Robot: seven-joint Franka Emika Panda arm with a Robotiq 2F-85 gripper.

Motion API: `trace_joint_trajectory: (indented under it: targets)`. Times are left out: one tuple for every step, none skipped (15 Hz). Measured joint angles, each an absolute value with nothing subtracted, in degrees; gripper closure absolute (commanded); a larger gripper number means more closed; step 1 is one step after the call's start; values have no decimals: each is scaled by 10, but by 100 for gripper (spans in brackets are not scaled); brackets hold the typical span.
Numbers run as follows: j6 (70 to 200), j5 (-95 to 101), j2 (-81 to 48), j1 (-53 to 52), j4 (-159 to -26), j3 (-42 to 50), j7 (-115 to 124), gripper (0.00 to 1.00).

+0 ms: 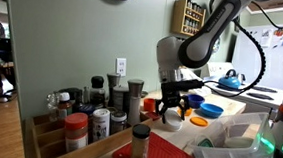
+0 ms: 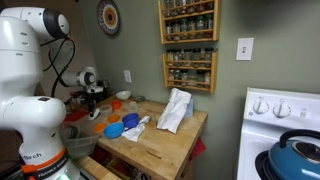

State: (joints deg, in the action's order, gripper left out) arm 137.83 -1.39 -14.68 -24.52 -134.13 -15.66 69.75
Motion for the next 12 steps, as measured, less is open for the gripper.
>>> trace_joint_trajectory:
  targets:
    - [1378,-16,-145,-244,-1342,-157,686,31]
    - [1376,-19,-142,-243,-1342,-158,675,31]
    - [1372,-24,-138,-242,-1342,-159,662,32]
    - [1369,-31,-132,-240,-1343,-160,649,32]
    - [1366,-39,-127,-238,-1344,-161,635,33]
    - [1361,-48,-121,-236,-1344,-162,620,33]
    - [1355,-58,-115,-233,-1344,-163,602,34]
    - [1348,-69,-109,-230,-1344,-165,582,38]
    - [1341,-80,-103,-227,-1345,-165,561,36]
    - [1331,-90,-97,-224,-1344,-165,538,39]
    - [1320,-99,-92,-220,-1344,-165,516,39]
    - [1308,-103,-87,-215,-1343,-165,496,39]
